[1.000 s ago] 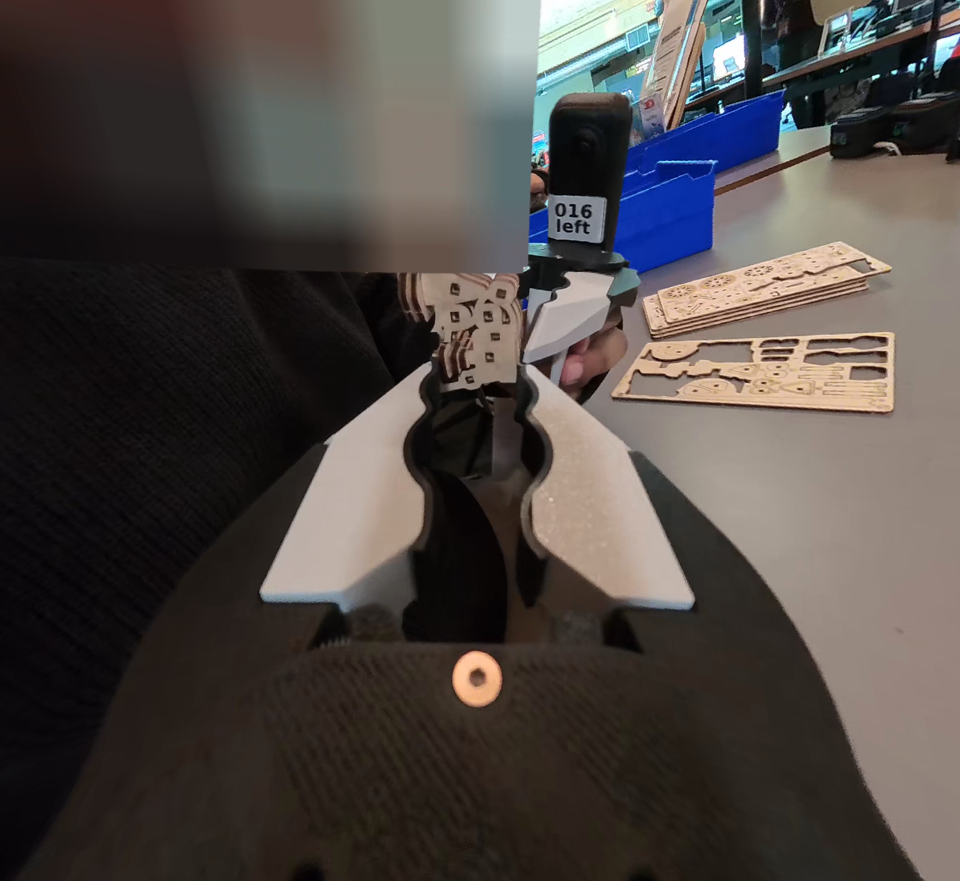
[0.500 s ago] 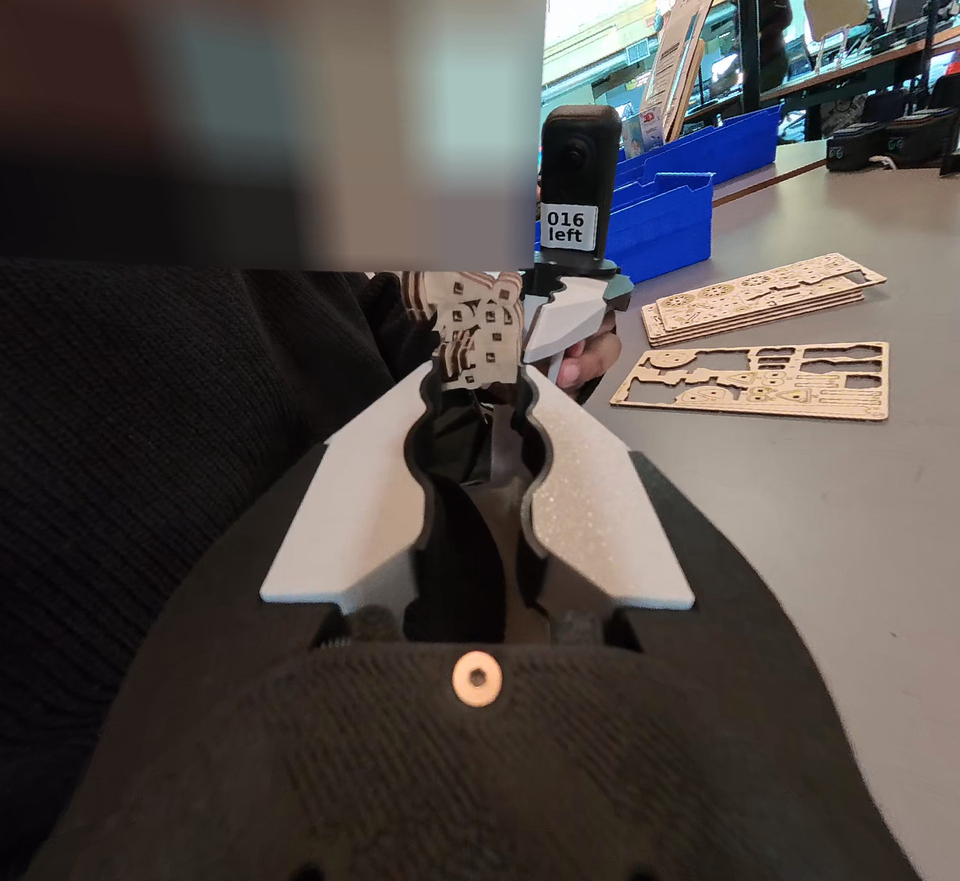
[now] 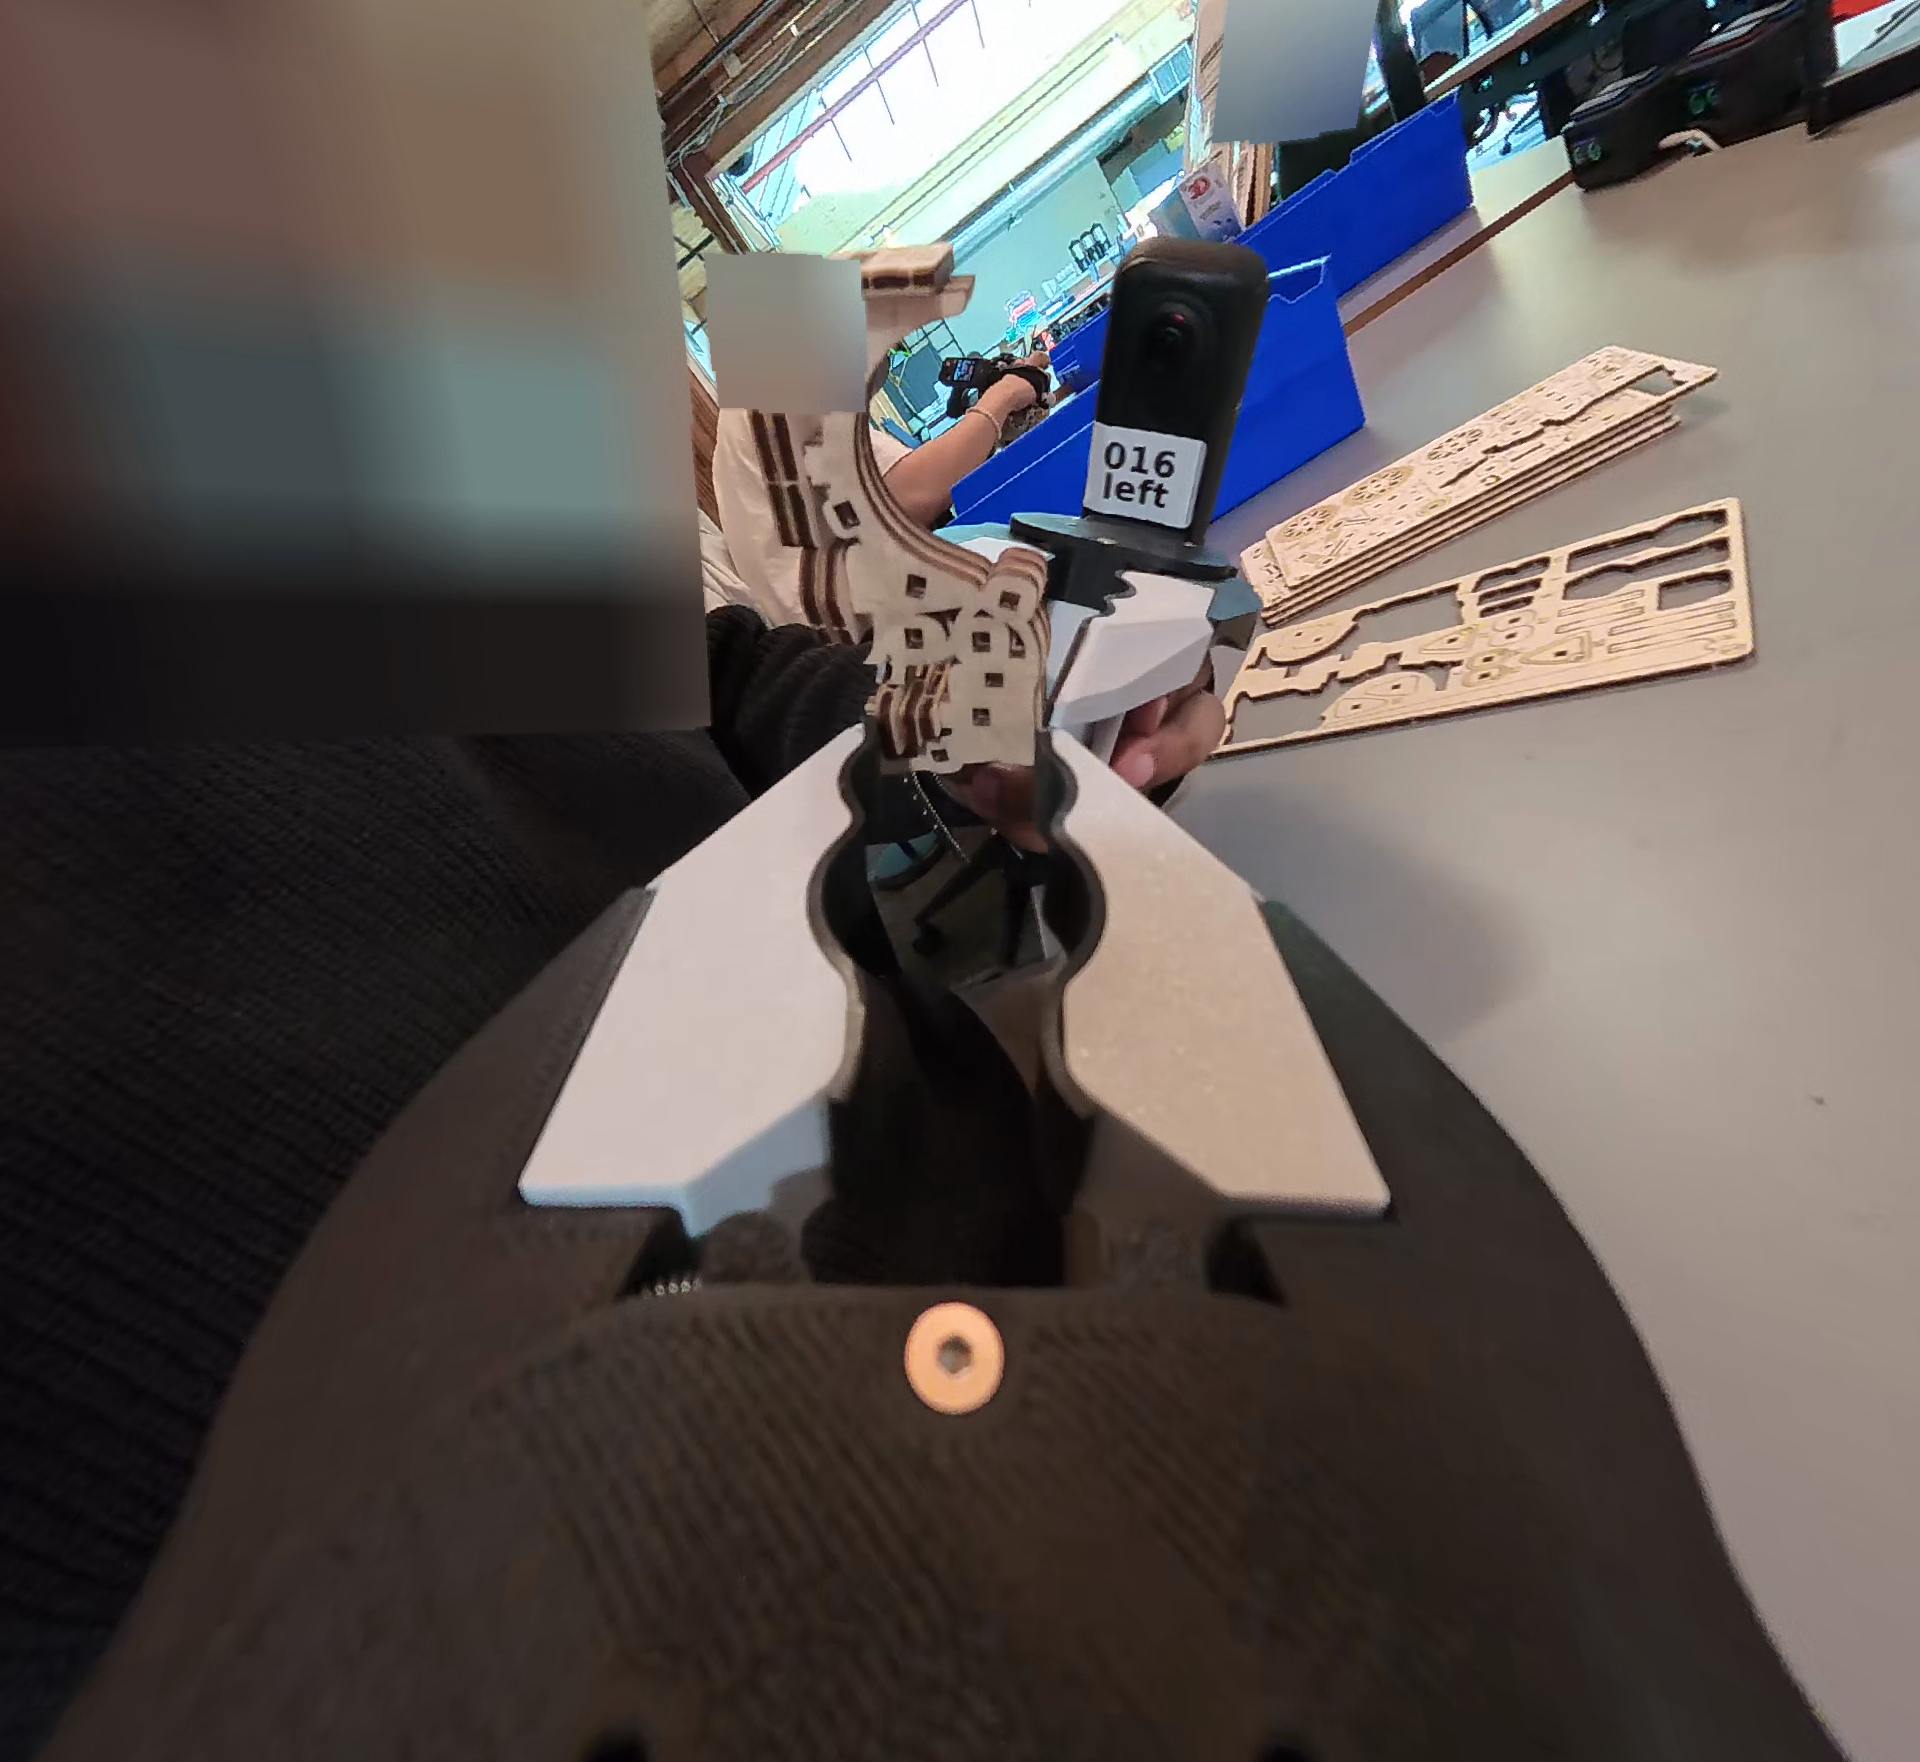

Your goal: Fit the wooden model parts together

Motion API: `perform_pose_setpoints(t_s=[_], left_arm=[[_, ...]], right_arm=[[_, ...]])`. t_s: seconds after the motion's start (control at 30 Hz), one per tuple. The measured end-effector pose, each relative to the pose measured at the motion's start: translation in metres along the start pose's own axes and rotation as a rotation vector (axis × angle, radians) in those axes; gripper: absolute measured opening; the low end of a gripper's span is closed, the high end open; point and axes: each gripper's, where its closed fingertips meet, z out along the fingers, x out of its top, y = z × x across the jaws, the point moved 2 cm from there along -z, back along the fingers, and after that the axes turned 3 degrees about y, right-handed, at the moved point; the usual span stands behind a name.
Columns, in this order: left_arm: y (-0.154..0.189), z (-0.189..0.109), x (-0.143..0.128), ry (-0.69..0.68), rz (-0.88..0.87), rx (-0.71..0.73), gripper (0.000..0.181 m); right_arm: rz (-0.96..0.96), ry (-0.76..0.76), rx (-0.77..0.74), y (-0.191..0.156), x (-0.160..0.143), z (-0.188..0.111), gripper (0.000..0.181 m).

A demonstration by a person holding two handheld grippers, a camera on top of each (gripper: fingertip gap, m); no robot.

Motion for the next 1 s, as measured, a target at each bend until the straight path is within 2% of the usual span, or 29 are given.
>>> perform_pose_setpoints(t_s=[0.77,0.83,0.87,1.0], left_arm=[[-0.001,0.002,0.002,-0.016,0.04,0.059,0.03],[-0.006,-0.002,0.004,0.0,0.042,0.087,0.03],[-0.008,-0.004,0.006,0.014,0.046,0.101,0.03],[-0.023,-0.016,0.016,0.057,0.112,0.245,0.03]], right_arm=[[0.082,0.005,-0.01,0.002,0.003,-0.002,0.028],[0.06,0.019,-0.05,0.008,0.003,-0.002,0.031],[0.038,0.005,-0.089,0.013,0.002,-0.003,0.045],[-0.066,-0.033,-0.227,0.026,0.0,-0.006,0.032]])
